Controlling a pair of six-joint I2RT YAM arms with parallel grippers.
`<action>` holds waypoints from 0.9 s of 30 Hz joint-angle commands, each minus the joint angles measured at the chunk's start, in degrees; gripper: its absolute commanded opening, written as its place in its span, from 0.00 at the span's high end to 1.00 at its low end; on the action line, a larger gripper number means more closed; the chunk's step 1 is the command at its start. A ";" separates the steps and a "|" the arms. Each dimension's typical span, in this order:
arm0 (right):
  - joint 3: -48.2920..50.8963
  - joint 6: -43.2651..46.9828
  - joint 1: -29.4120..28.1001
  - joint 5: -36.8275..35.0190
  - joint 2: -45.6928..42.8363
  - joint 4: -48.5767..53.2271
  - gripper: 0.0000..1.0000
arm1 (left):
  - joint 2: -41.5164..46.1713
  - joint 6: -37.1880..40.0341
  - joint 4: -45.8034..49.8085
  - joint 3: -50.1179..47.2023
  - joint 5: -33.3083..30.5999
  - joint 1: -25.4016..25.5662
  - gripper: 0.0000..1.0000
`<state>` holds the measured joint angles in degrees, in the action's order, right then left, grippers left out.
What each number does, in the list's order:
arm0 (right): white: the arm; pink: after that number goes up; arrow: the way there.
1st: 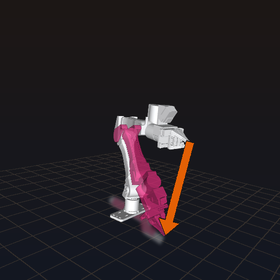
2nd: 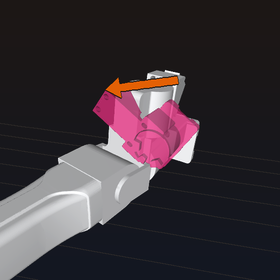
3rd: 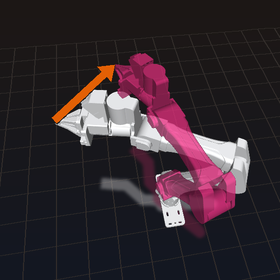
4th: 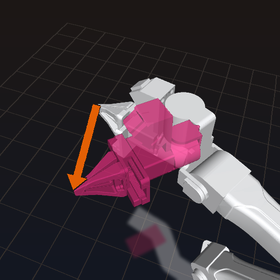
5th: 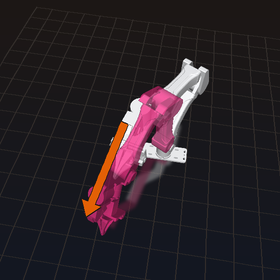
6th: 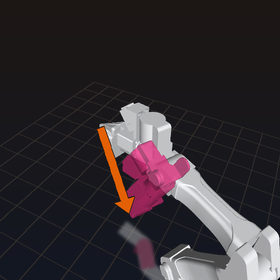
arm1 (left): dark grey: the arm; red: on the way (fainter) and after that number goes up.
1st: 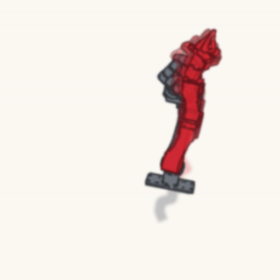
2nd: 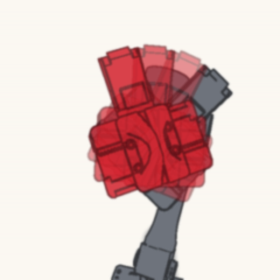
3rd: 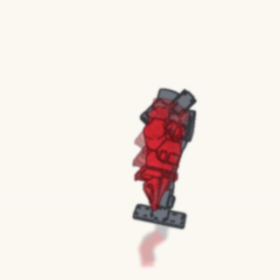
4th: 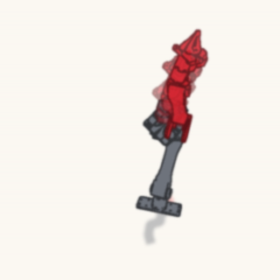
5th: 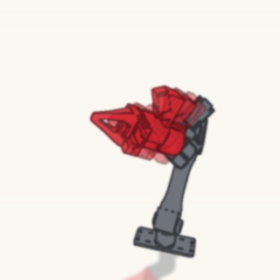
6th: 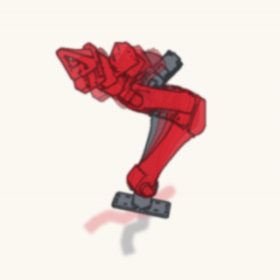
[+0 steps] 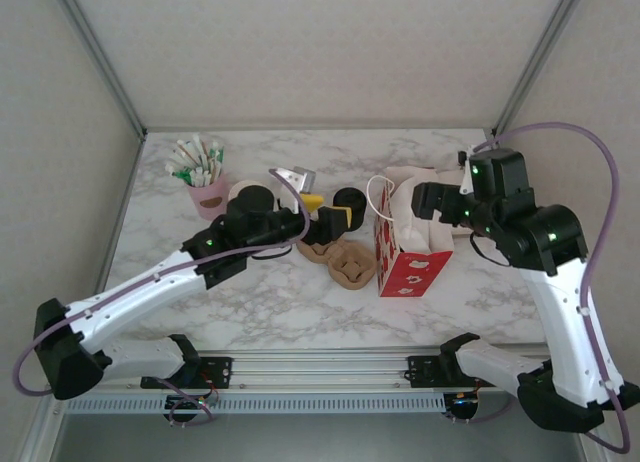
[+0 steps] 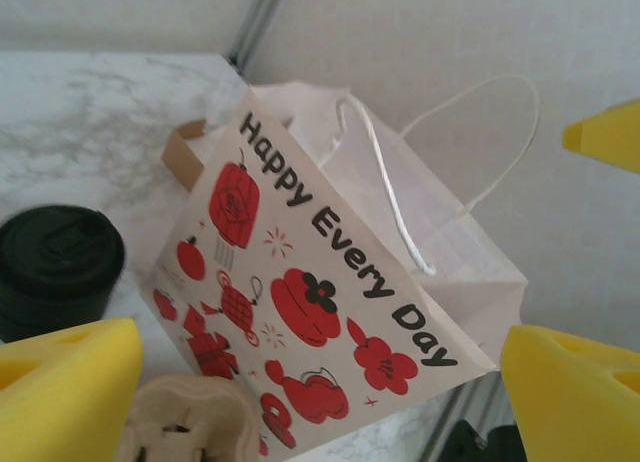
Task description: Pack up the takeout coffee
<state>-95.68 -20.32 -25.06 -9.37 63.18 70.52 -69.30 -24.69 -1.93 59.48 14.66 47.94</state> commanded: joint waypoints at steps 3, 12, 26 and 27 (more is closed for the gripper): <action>-2.30 -0.33 -0.39 1.99 3.44 -2.30 0.01 | -3.55 -4.96 -8.99 2.39 10.26 -0.83 0.14; -4.18 -1.78 0.46 -1.97 1.66 -1.46 0.01 | -10.26 -7.83 -13.42 6.01 15.08 -0.92 0.28; 5.31 -3.85 13.87 -21.73 -6.74 -2.35 0.01 | -2.26 -4.99 -11.28 -0.97 1.16 -0.83 0.29; 6.86 -4.07 16.01 -19.36 -6.89 -2.93 0.02 | -1.72 -4.74 -10.80 -1.55 0.03 -0.83 0.31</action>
<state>-92.36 -23.27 -12.56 -27.75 55.33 68.95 -73.73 -31.05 -12.58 59.46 19.94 47.42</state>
